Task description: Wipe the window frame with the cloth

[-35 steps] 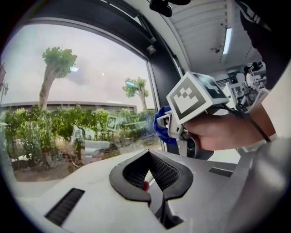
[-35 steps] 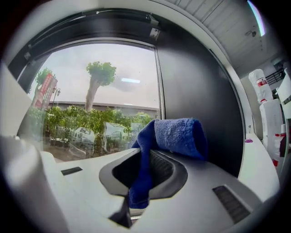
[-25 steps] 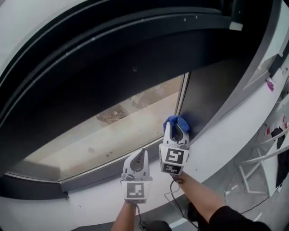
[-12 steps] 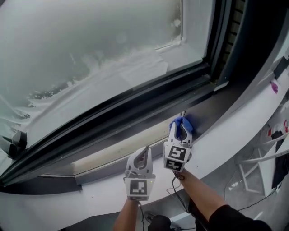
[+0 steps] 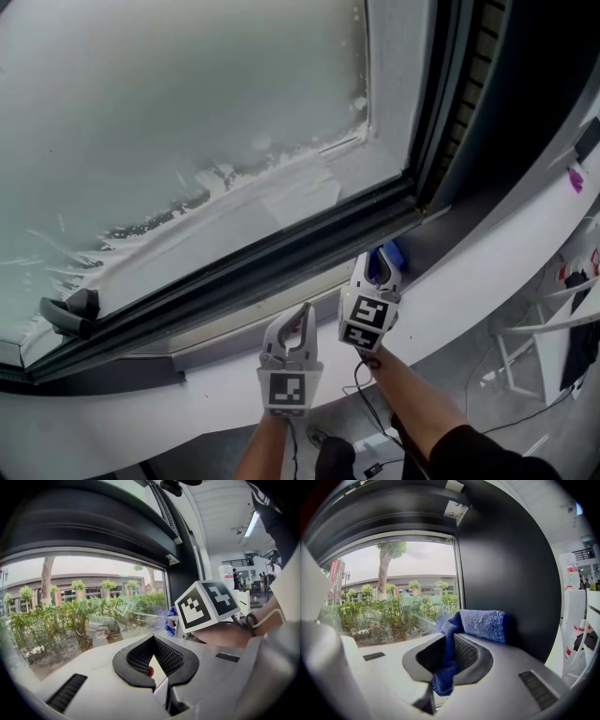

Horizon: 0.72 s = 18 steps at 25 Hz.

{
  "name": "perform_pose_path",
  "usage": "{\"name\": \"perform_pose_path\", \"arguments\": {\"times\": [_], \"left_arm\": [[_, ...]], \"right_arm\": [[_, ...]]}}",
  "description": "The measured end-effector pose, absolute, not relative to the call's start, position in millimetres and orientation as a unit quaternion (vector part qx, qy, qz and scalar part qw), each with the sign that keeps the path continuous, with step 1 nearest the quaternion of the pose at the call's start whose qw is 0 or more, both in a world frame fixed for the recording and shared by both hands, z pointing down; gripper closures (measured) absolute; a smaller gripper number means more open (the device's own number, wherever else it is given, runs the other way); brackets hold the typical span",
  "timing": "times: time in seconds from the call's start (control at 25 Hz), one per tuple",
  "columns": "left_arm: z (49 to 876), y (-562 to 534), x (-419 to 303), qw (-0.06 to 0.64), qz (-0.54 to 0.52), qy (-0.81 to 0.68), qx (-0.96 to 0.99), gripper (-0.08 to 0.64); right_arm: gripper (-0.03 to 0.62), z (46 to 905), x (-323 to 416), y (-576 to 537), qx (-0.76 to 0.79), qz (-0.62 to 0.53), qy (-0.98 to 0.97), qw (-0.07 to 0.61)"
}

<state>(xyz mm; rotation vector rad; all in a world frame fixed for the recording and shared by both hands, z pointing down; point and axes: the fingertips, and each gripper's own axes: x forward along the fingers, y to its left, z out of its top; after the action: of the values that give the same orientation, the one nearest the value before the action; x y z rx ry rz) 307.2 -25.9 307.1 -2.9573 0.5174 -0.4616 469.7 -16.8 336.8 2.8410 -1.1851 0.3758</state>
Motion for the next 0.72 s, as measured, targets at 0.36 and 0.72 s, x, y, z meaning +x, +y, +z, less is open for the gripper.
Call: {"name": "perform_pose_path", "arguments": {"times": [0.36, 0.72], "left_arm": [[272, -11, 293, 0.053, -0.177, 0.169, -0.968, 0.555], [236, -1, 282, 0.036, -0.17, 0.186, -0.967, 0.555]], "right_arm": [[0.558, 291, 471, -16, 0.922, 0.11, -0.37, -0.004], [0.558, 239, 471, -14, 0.924, 0.075, -0.374, -0.034]]}}
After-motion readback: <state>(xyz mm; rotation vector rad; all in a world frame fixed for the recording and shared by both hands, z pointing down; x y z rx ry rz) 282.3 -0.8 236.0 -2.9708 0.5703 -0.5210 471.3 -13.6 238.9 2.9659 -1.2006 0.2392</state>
